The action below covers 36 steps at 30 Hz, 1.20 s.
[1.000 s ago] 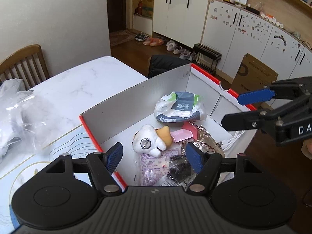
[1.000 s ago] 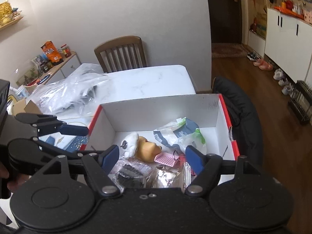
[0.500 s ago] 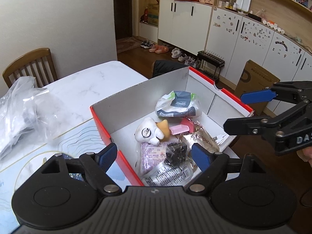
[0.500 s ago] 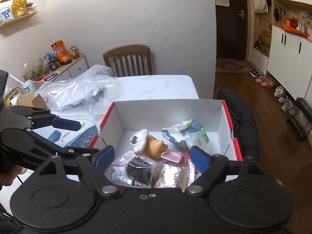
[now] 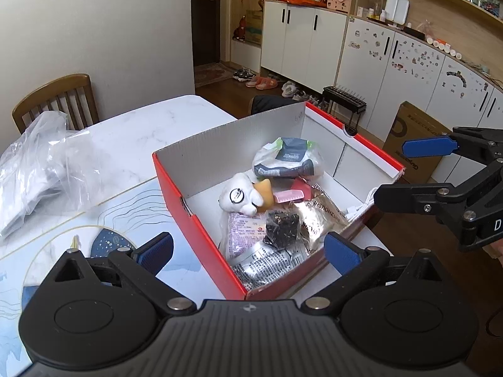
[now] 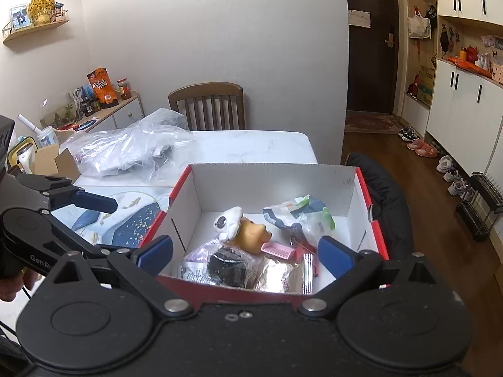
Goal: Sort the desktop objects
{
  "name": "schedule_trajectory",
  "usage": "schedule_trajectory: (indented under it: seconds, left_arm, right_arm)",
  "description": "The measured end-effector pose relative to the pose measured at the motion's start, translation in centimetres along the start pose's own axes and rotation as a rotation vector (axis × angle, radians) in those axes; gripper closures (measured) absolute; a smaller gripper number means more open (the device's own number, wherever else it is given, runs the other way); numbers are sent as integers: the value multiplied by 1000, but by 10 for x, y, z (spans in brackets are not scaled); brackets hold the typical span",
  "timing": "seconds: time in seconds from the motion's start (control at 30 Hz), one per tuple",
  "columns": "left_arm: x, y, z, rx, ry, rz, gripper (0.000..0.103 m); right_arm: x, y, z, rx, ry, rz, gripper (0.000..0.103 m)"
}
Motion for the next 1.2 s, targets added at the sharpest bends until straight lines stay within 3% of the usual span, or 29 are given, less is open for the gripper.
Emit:
schedule_trajectory:
  seconds: [0.47, 1.2]
  left_arm:
    - [-17, 6, 3, -22, 21, 6, 1]
    - [-19, 10, -4, 22, 33, 27, 1]
  right_arm:
    - [-14, 5, 0, 2, -17, -18, 4]
    - [-17, 1, -8, 17, -36, -34, 4]
Point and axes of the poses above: each gripper's, at about its wrist camera, not at the fingertips, and y roughly against the way its jaws point, z to its right, x to its top, the point moved 4 cm from there along -y, roughly the way its jaws point, and after that the axes turned 7 degrees about -z, right-handed, at the moved point
